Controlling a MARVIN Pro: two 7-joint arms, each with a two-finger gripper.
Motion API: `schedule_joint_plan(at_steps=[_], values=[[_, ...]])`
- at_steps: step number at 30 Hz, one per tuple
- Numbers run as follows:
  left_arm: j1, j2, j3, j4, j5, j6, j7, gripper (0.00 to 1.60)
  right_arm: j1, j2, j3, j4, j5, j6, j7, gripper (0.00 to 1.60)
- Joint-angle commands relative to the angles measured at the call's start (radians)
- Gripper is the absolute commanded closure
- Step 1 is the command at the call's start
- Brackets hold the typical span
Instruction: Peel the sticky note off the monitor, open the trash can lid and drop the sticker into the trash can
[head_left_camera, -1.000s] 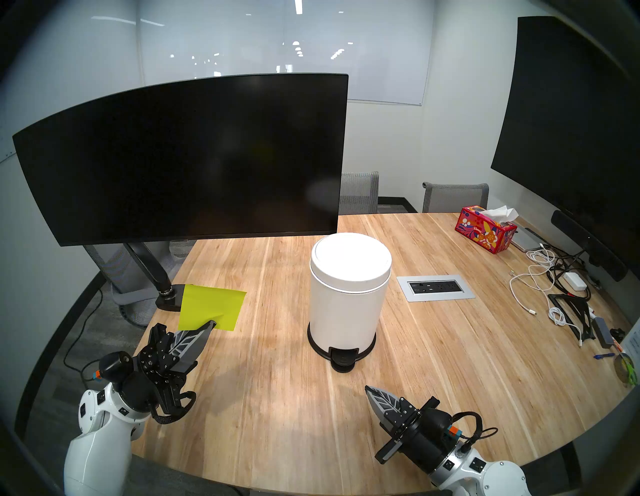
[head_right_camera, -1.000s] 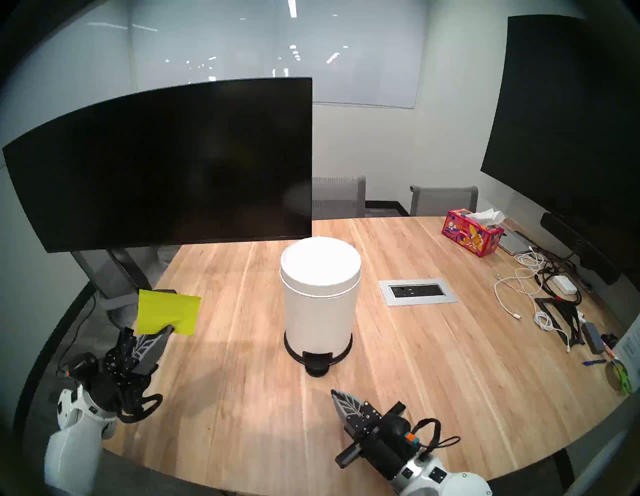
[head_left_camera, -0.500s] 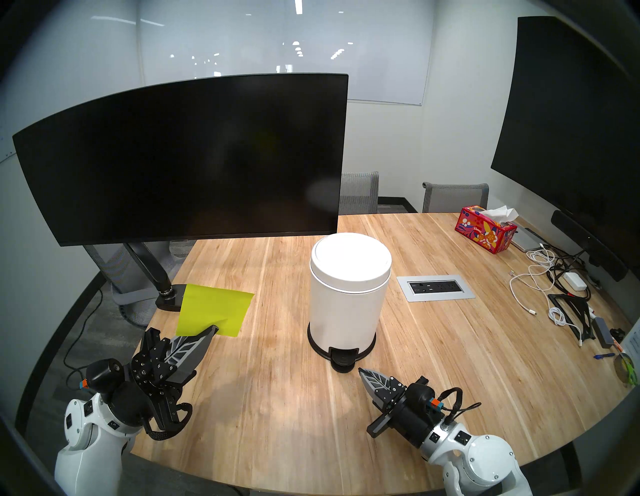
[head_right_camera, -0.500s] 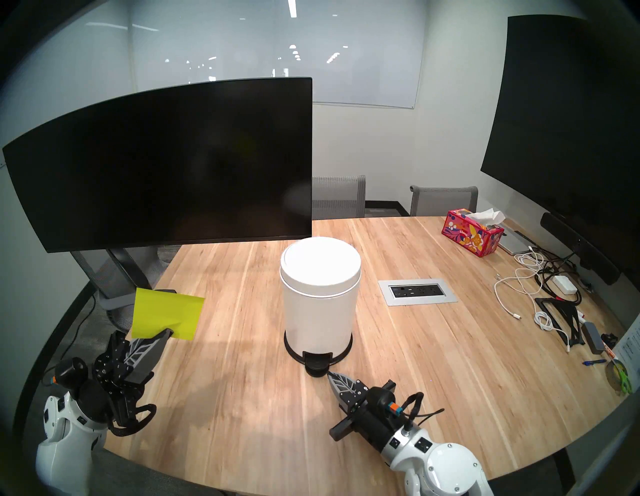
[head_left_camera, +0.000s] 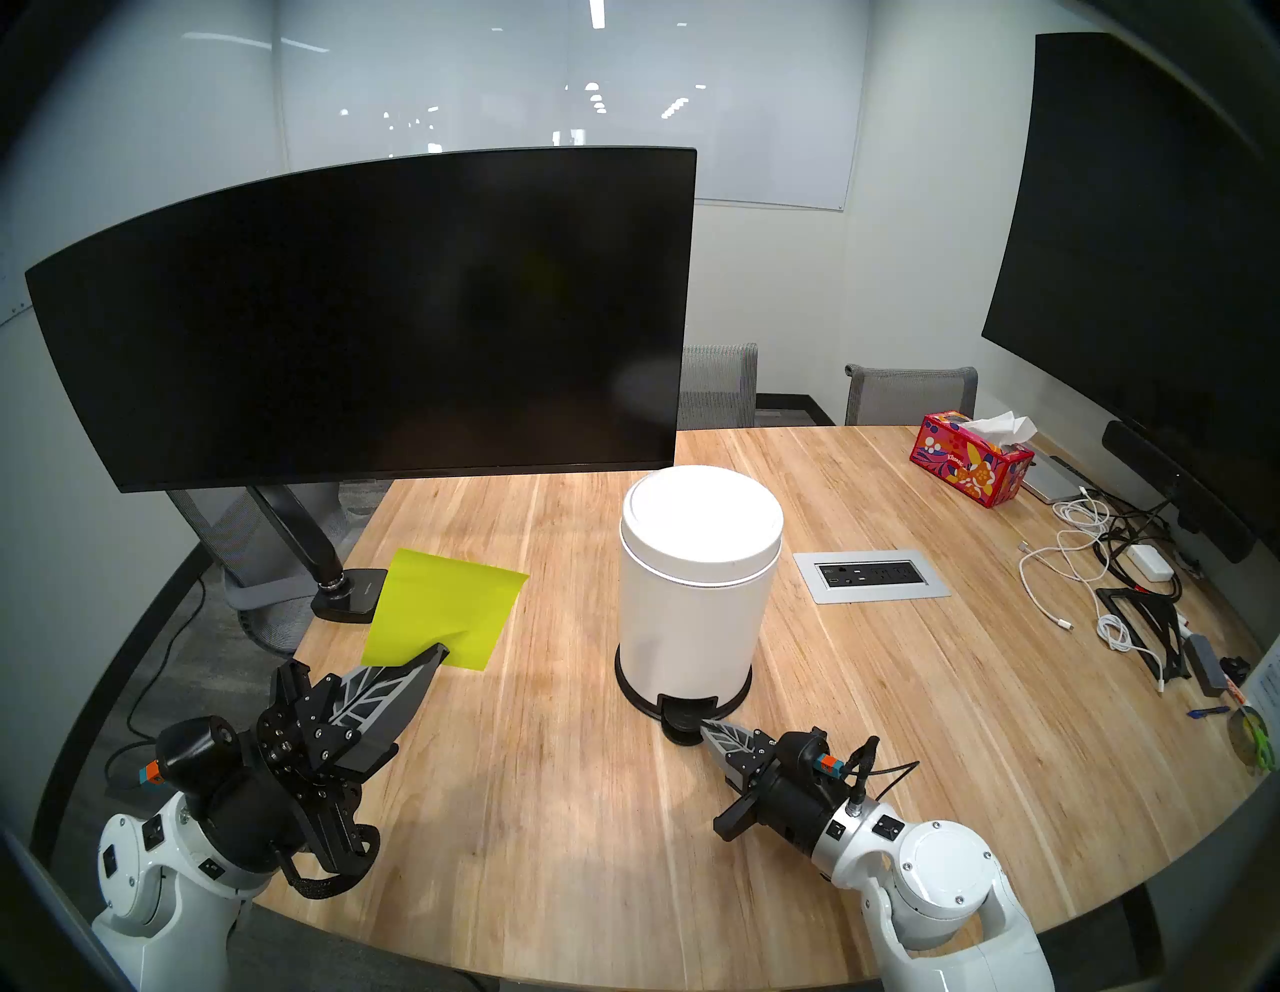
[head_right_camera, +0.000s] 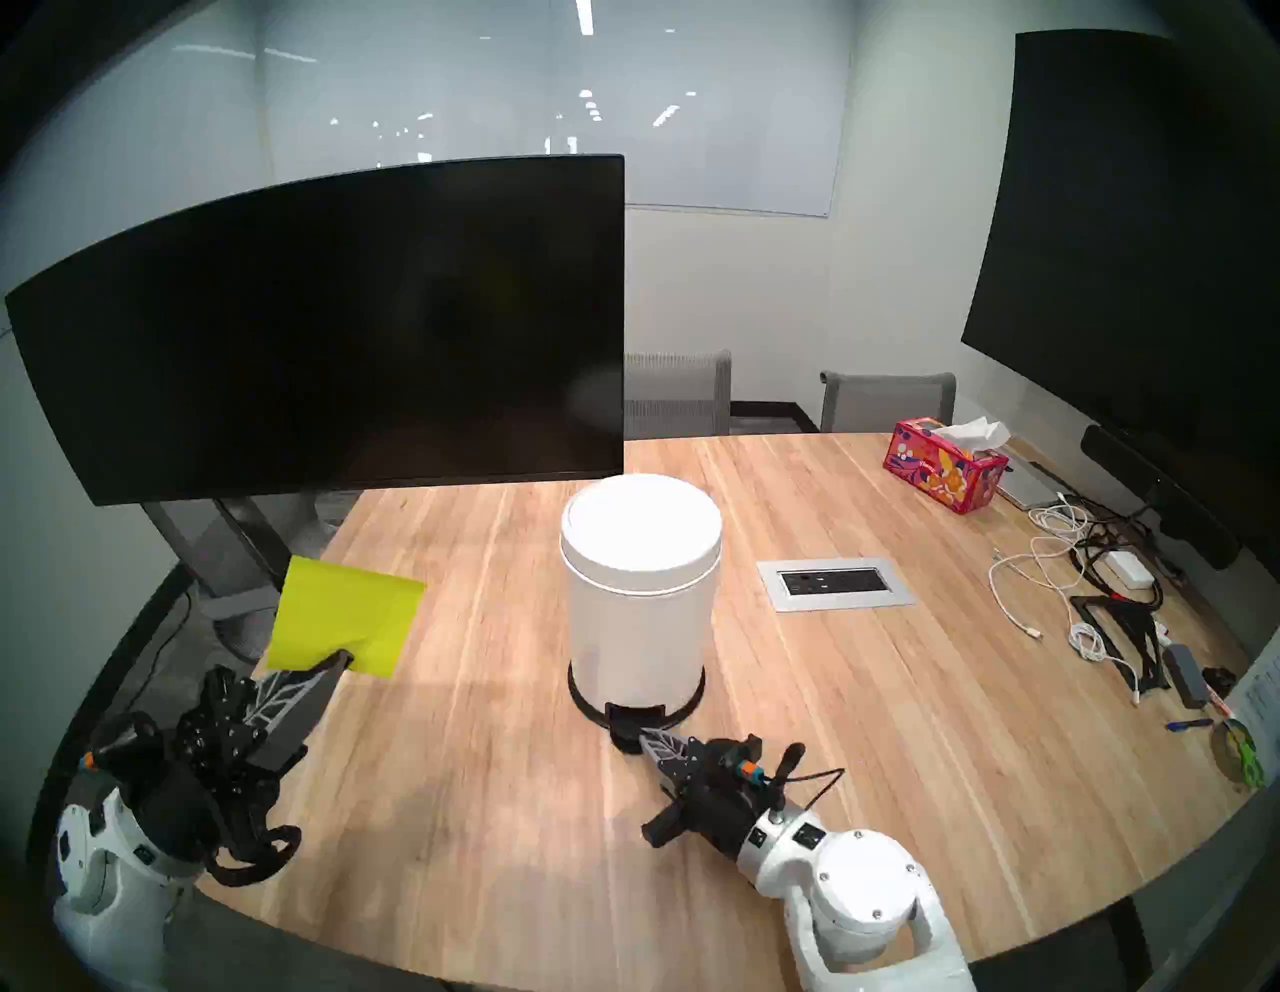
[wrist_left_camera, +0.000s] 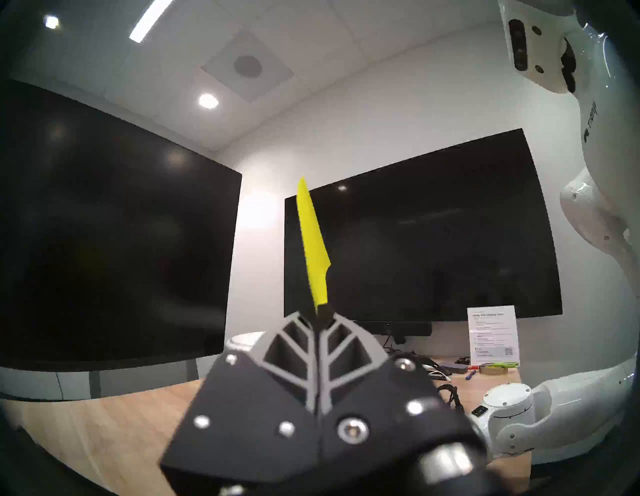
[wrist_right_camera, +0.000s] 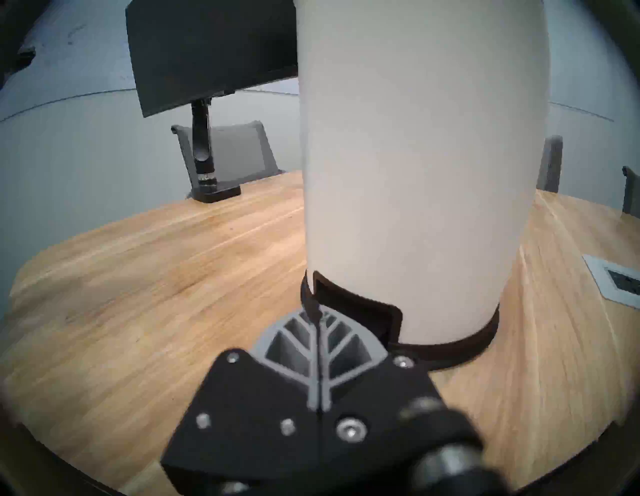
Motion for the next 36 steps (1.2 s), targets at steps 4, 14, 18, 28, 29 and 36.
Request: schedule_joint_plan(at_steps=[4, 14, 18, 28, 29, 36], values=[[0.040, -0.028, -0.015, -0.049, 0.008, 0.024, 0.041, 1.60, 0.102, -0.015, -0.018, 0.025, 0.005, 0.014, 0.010, 1.60], [0.030, -0.018, -0.016, -0.060, 0.023, 0.047, 0.049, 1.60, 0.119, -0.004, -0.013, 0.044, -0.011, 0.039, 0.016, 1.60], [0.020, -0.009, -0.010, -0.067, 0.036, 0.058, 0.056, 1.60, 0.117, 0.002, -0.011, 0.054, -0.014, 0.041, 0.021, 1.60], [-0.015, 0.009, 0.013, -0.084, 0.078, 0.091, 0.088, 1.60, 0.104, 0.006, -0.007, 0.058, -0.029, 0.055, 0.026, 1.60], [-0.018, 0.010, 0.016, -0.084, 0.080, 0.094, 0.090, 1.60, 0.103, 0.007, -0.007, 0.058, -0.030, 0.055, 0.026, 1.60], [-0.043, 0.017, 0.039, -0.089, 0.101, 0.114, 0.110, 1.60, 0.112, 0.010, -0.011, 0.076, -0.046, 0.065, 0.027, 1.60]])
